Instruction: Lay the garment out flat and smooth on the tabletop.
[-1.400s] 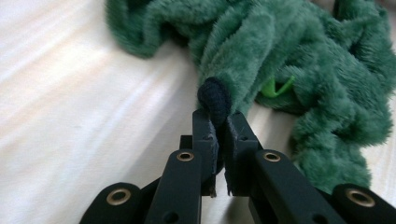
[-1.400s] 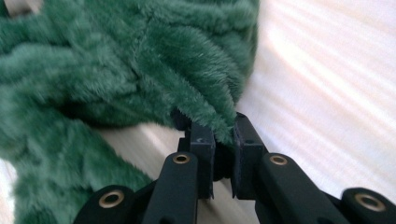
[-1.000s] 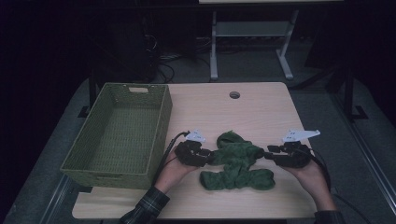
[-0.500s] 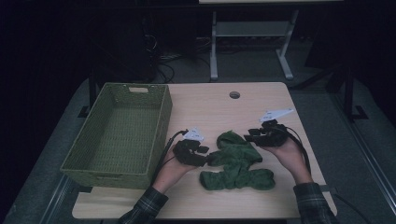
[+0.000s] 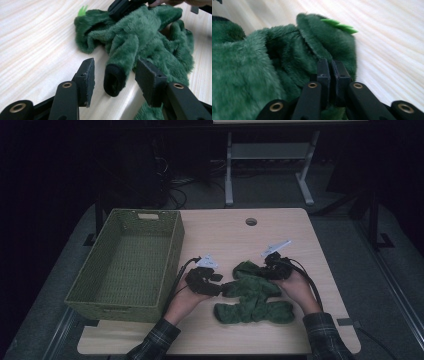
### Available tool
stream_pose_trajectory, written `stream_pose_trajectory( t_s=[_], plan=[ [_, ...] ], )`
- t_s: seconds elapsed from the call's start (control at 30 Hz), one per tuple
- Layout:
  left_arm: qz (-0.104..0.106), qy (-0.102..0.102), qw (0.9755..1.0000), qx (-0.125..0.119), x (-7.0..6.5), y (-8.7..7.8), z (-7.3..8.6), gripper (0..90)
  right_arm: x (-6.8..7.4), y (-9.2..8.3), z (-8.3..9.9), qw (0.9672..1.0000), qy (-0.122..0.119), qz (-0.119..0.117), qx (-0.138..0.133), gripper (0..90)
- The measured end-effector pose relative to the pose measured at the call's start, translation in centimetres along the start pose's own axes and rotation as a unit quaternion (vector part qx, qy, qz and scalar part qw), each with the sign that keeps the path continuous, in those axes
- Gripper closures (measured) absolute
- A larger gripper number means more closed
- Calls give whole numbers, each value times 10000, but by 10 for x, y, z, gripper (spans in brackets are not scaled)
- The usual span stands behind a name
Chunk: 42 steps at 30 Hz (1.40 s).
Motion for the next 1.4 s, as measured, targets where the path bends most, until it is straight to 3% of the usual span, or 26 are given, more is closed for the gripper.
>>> stream_pose_trajectory(
  t_s=[0.03, 0.07, 0.1, 0.17, 0.2, 0.27, 0.53, 0.7, 1.0, 1.03, 1.13, 1.2, 1.23, 1.3, 1.4],
  plan=[
    [-33, -19, 10000, 3, 1, 0, -2, 489, -3, -3, 2, 9999, 106, -16, -119, 861],
    [-65, -4, 10000, -7, 3, 1, -4, 488, -8, -12, 4, 9987, 288, -69, -409, 865],
    [-91, -16, 10000, 0, 4, 2, -6, 488, -8, -12, 4, 9987, 288, -69, -409, 865],
    [-131, -25, 9999, -6, 7, 5, -11, 486, -12, -21, 4, 9970, 398, -120, -657, 871],
    [-148, -80, 9998, -42, 8, 7, -14, 484, -14, -31, -1, 9949, 398, -125, -916, 874],
    [-203, -110, 9997, -35, 15, 16, -22, 482, -13, -39, -6, 9931, 363, -139, -1102, 878],
    [-334, -267, 9991, -23, 36, 41, -39, 437, -8, -56, -16, 9891, 209, -179, -1446, 882],
    [-294, -347, 9990, -44, 41, 54, -41, 405, -5, -62, -21, 9880, 147, -203, -1523, 882],
    [65, -437, 9990, -101, 44, 74, -41, 390, -2, -74, -24, 9847, 101, -308, -1712, 883],
    [105, -438, 9990, -65, 43, 76, -41, 411, -2, -75, -24, 9840, 89, -310, -1752, 883],
    [88, -262, 9996, 60, 40, 80, -41, 596, -2, -76, -25, 9832, 67, -308, -1798, 883],
    [39, -199, 9997, 131, 40, 80, -40, 812, -4, -77, -23, 9835, 61, -262, -1788, 883],
    [-43, -160, 9998, 95, 43, 75, -41, 852, -5, -77, -23, 9837, 74, -246, -1777, 882],
    [-112, -141, 9998, 64, 45, 71, -42, 868, -7, -77, -21, 9844, 102, -204, -1746, 882],
    [-409, -118, 9988, -230, 51, 56, -47, 873, -15, -74, -17, 9863, 137, 13, -1643, 883]
  ],
)
Point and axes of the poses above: each handheld gripper's, and its own axes: y roughly forward along the jaws, z roughly out of its underside, x roughly to its left, the point moved 6 cm from there along y, roughly forward along the jaws, and after that the axes turned 2 degrees about z, right-handed, at the moved point
